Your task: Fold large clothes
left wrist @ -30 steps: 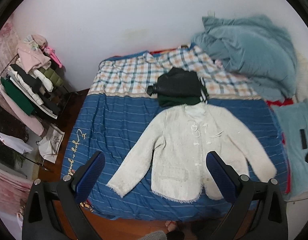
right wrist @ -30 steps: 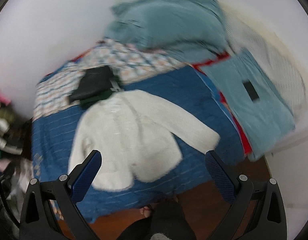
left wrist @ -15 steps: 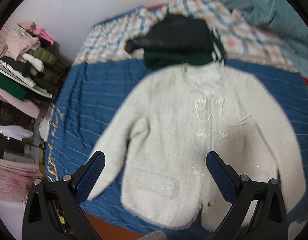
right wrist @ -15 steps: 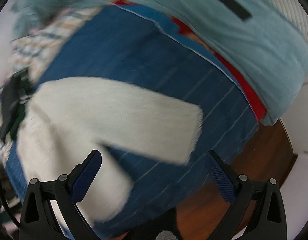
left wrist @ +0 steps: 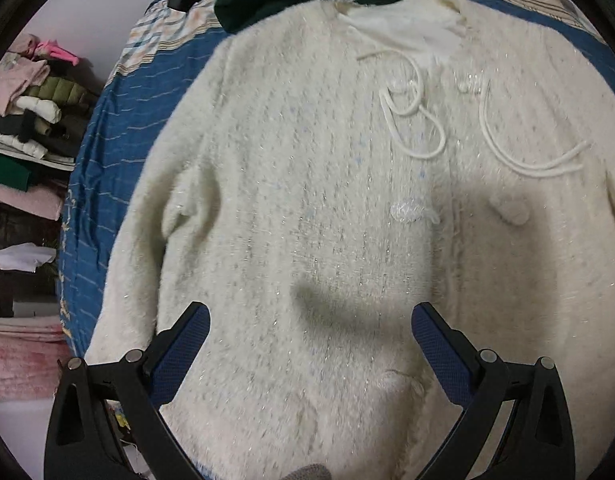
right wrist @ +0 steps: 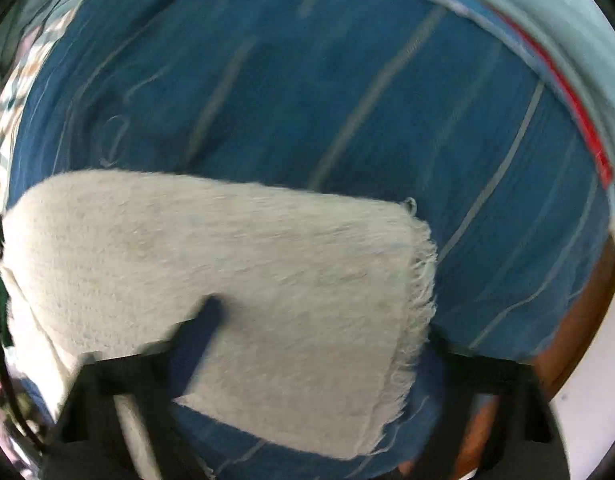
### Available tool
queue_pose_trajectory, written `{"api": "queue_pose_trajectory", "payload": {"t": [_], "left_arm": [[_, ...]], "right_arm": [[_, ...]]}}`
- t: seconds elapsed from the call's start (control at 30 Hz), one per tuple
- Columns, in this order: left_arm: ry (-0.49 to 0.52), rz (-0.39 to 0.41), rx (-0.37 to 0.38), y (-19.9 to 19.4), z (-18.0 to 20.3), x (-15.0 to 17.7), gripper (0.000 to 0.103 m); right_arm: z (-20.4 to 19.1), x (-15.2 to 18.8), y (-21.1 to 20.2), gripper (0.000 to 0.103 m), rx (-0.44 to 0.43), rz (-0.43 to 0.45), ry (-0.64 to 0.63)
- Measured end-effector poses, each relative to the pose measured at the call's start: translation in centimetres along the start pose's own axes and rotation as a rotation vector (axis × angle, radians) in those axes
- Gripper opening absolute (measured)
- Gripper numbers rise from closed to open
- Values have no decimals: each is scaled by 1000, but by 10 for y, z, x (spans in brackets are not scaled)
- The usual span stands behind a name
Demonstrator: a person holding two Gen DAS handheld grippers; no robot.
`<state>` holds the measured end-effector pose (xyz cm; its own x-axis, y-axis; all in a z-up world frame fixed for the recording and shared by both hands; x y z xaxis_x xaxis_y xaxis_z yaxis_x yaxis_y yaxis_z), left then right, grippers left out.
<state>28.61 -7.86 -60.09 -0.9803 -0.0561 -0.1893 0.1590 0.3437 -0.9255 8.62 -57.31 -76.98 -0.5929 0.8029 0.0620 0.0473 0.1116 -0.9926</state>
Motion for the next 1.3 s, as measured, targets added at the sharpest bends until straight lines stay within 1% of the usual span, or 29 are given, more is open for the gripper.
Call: {"api": "queue_pose_trajectory", "payload": {"t": [0.03, 0.07, 0.13, 0.23, 0.3, 0.37, 0.43, 0.47, 0.53, 0.57, 0.63, 0.67, 0.7, 0.77, 0.83, 0.87, 0.9, 0.93, 0.97, 1.03, 1.1, 1.13, 1.2, 1.23, 1.27, 1.3], "left_arm": [[1, 1, 6, 2, 1, 0, 103], [0, 0, 15, 3, 1, -1, 103], [-12, 0, 36, 2, -4, -1, 103], [-29, 9, 55, -2, -13, -7, 103], [-51, 25, 62, -6, -27, -10, 103], [-85, 45, 58, -9, -48, -14, 103], [-125, 56, 46, -8, -73, -17, 103], [-150, 58, 37, -6, -86, -18, 103], [-203, 58, 17, 0, -115, -18, 103], [-227, 53, 6, 5, -130, -17, 103], [-280, 45, -15, 13, -158, -11, 103], [-297, 41, -26, 15, -168, -7, 103], [-322, 35, -41, 20, -182, -4, 103], [-365, 27, -65, 28, -207, 5, 103], [-400, 12, -85, 37, -226, 15, 103], [-416, 7, -94, 39, -232, 22, 103], [-429, 2, -101, 41, -242, 27, 103], [-442, -2, -107, 43, -247, 32, 103], [-461, -9, -114, 46, -257, 38, 103], [-490, -19, -121, 53, -271, 47, 103], [-513, -41, -129, 59, -280, 57, 103], [-529, -54, -131, 63, -285, 63, 103], [-560, -74, -139, 66, -295, 75, 103], [-579, -81, -138, 67, -300, 81, 103], [-604, -92, -138, 67, -305, 89, 103], [-625, -103, -136, 67, -309, 96, 103]], "right_arm": [[-4, 0, -4, 40, -6, 18, -8], [-9, 1, -7, 19, -30, 25, -12], [-18, 0, -19, 18, -55, 58, -27], [-45, -3, -51, 16, -91, 118, -93], [-70, -5, -77, 15, -139, 158, -125], [-108, -6, -105, 15, -193, 196, -184], [-174, -5, -139, 15, -267, 223, -273], [-199, -4, -149, 15, -292, 227, -307], [-273, 10, -160, 15, -369, 227, -425], [-304, 25, -168, 15, -394, 215, -466], [-379, 50, -157, 15, -450, 185, -597], [-415, 65, -148, 15, -460, 167, -666], [-451, 78, -137, 15, -462, 145, -725], [-525, 109, -99, 15, -447, 97, -857], [-580, 148, -56, 15, -414, 48, -983], [-602, 166, -33, 15, -395, 12, -1053], [-620, 184, -16, 15, -364, -5, -1106], [-639, 205, 6, 15, -316, -11, -1168], [-656, 224, 25, 15, -278, -36, -1221], [-669, 246, 56, 15, -202, -45, -1288], [-677, 260, 83, 15, -151, -73, -1352], [-677, 266, 97, 16, -105, -85, -1381], [-674, 270, 111, 28, -68, -84, -1420], [-685, 281, 111, 37, -88, -89, -1425], [-684, 283, 107, 67, -131, -108, -1420], [-681, 283, 95, 89, -214, -131, -1394]]}}
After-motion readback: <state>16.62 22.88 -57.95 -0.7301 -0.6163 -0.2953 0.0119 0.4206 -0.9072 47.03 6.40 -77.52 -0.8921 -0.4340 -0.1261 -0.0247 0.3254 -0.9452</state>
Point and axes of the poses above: each gripper's, at about its wrist camera, not at the fingertips, and y roughly the way its jaws point, z to its right, x to its underside, the point moved 9 cm from there along y, roughly the way its jaws point, and after that the axes turned 9 degrees about -y, right-handed, at the moved point
